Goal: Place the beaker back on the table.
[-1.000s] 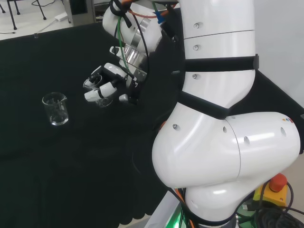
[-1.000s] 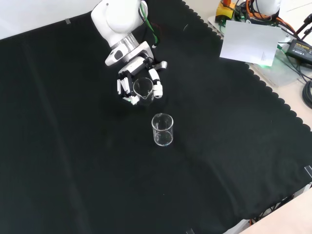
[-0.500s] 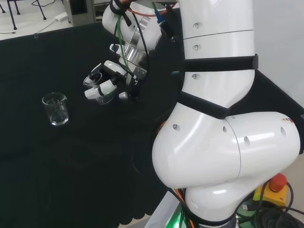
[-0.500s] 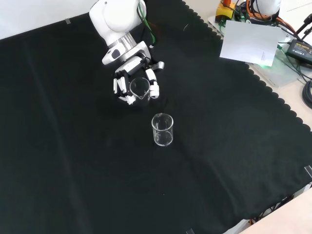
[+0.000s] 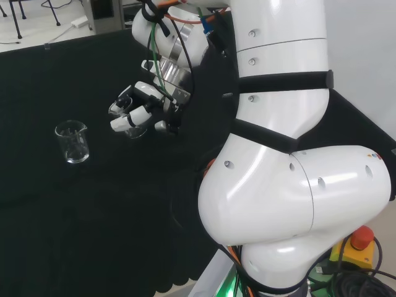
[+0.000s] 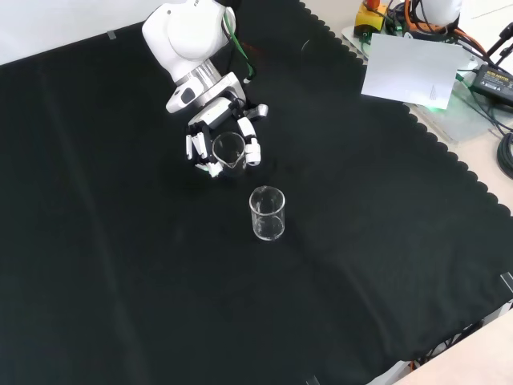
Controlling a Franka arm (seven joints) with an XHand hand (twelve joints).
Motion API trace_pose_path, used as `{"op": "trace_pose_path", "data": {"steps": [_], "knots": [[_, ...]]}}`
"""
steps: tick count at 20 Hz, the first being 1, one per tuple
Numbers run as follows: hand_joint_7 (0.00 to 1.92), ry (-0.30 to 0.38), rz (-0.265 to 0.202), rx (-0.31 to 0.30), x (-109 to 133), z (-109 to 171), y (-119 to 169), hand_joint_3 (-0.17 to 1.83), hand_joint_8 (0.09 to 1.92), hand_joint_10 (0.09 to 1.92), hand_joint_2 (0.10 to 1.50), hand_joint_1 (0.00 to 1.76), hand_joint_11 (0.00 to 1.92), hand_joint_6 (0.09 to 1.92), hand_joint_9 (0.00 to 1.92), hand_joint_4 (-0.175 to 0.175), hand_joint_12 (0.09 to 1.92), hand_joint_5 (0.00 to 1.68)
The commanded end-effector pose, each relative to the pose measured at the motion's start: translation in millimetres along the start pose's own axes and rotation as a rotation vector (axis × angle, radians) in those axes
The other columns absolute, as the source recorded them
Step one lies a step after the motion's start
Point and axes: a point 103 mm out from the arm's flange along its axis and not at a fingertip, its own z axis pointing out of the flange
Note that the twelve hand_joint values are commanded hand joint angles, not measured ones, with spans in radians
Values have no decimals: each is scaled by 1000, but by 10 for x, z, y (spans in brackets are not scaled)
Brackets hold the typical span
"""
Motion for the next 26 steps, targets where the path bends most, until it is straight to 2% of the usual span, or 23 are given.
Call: {"op": "trace_pose_path", "data": {"steps": [1, 10, 21, 24, 26], "knots": [[1594, 7, 3, -8, -10, 11, -6, 484, 87, 87, 690, 1152, 848, 205, 1584, 175, 1075, 1476], [1592, 18, 14, -6, -45, 74, -47, 482, 87, 87, 691, 1152, 851, 198, 1583, 175, 1074, 1479], [1557, -13, 19, 3, -59, 84, -75, 391, 87, 87, 747, 1146, 840, 199, 1542, 175, 1075, 1460], [1501, -6, 18, 12, -62, 88, -81, 204, 87, 87, 863, 1132, 791, 344, 1500, 155, 1109, 1366], [1458, 1, 16, 21, -70, 87, -87, 129, 87, 87, 922, 1112, 740, 502, 1465, 165, 1138, 1278]]}}
